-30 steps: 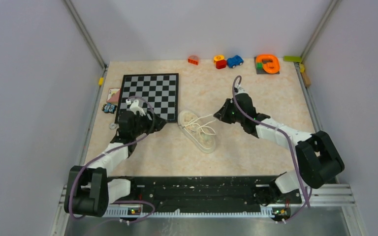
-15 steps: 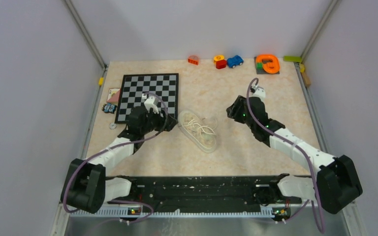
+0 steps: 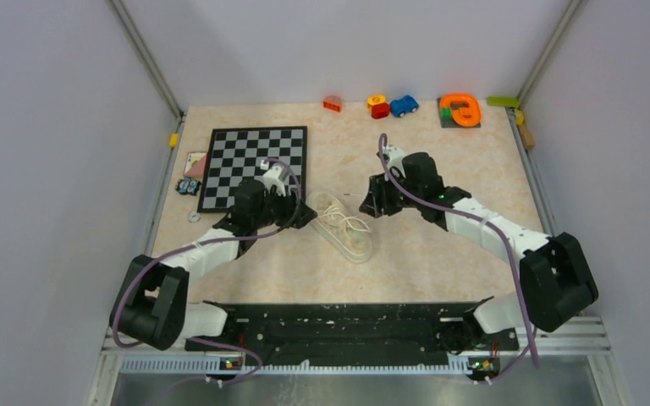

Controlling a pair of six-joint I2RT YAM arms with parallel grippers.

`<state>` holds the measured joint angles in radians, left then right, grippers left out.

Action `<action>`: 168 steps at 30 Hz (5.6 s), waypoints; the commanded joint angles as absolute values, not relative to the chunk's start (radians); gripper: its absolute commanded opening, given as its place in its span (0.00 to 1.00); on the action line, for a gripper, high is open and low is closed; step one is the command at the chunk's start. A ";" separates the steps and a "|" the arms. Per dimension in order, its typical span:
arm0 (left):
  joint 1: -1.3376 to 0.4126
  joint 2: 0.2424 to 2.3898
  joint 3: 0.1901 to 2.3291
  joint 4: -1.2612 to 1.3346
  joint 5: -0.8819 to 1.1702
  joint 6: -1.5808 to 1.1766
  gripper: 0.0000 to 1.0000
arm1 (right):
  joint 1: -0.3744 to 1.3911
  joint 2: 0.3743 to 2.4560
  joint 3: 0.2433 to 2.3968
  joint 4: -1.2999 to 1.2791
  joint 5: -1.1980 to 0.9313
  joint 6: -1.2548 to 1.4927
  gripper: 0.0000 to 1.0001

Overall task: Tie the shoes
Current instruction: Cross the shoelace with the shoelace, then adjust the shoe at the center of the board, then cross the shoelace with the shoelace.

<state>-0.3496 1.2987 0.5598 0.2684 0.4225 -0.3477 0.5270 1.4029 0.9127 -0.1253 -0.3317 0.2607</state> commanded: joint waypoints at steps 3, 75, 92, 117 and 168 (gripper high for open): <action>-0.363 1.337 0.568 0.263 0.415 -0.513 0.61 | 0.540 1.345 0.806 -0.156 -0.368 0.278 0.48; -0.465 1.290 0.682 0.403 0.490 -0.157 0.29 | 0.726 1.341 0.587 0.285 -0.441 -0.498 0.27; -0.466 1.310 0.684 0.418 0.488 -0.129 0.29 | 0.722 1.331 0.680 0.179 -0.468 -0.466 0.00; -0.429 1.363 0.563 0.797 0.704 -0.206 0.49 | 0.642 1.418 0.972 0.022 -0.539 -0.253 0.00; -0.434 1.573 0.653 0.874 0.875 0.003 0.00 | 0.471 1.317 0.799 0.275 -0.687 -0.044 0.35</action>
